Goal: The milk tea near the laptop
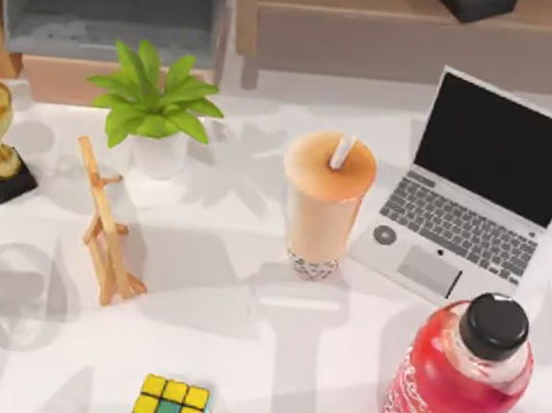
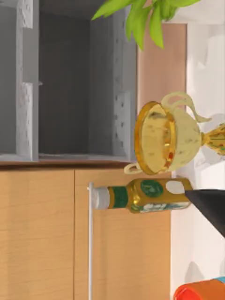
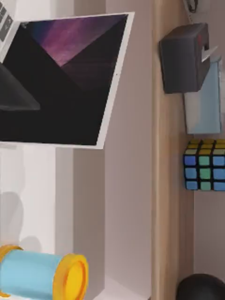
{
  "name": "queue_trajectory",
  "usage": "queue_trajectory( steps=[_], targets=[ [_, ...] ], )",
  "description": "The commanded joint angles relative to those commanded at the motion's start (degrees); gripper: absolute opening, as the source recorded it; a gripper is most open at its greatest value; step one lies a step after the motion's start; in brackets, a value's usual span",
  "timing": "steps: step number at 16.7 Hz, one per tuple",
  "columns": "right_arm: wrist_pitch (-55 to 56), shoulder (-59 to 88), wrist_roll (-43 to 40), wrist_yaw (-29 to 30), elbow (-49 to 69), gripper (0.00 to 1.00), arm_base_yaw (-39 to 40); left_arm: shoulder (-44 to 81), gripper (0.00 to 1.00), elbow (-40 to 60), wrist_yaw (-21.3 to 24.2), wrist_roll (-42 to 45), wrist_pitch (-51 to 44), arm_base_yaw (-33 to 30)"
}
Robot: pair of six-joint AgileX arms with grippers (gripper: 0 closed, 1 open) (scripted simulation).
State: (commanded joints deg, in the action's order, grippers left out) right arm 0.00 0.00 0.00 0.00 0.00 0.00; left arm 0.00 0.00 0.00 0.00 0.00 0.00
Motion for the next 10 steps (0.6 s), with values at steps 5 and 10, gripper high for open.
queue_trajectory(
  steps=[5, 10],
  targets=[
    [-0.48, 3.28, 3.31, 3.25, 3.64, 1.0, 3.36, 0.0, 1.0, 0.0, 0.0, 0.0, 0.0, 0.0],
    [-3.42, 18.87, 16.59, 15.69, 21.21, 1.0, 19.26, 0.0, 1.0, 0.0, 0.0, 0.0, 0.0, 0.0]
  ],
)
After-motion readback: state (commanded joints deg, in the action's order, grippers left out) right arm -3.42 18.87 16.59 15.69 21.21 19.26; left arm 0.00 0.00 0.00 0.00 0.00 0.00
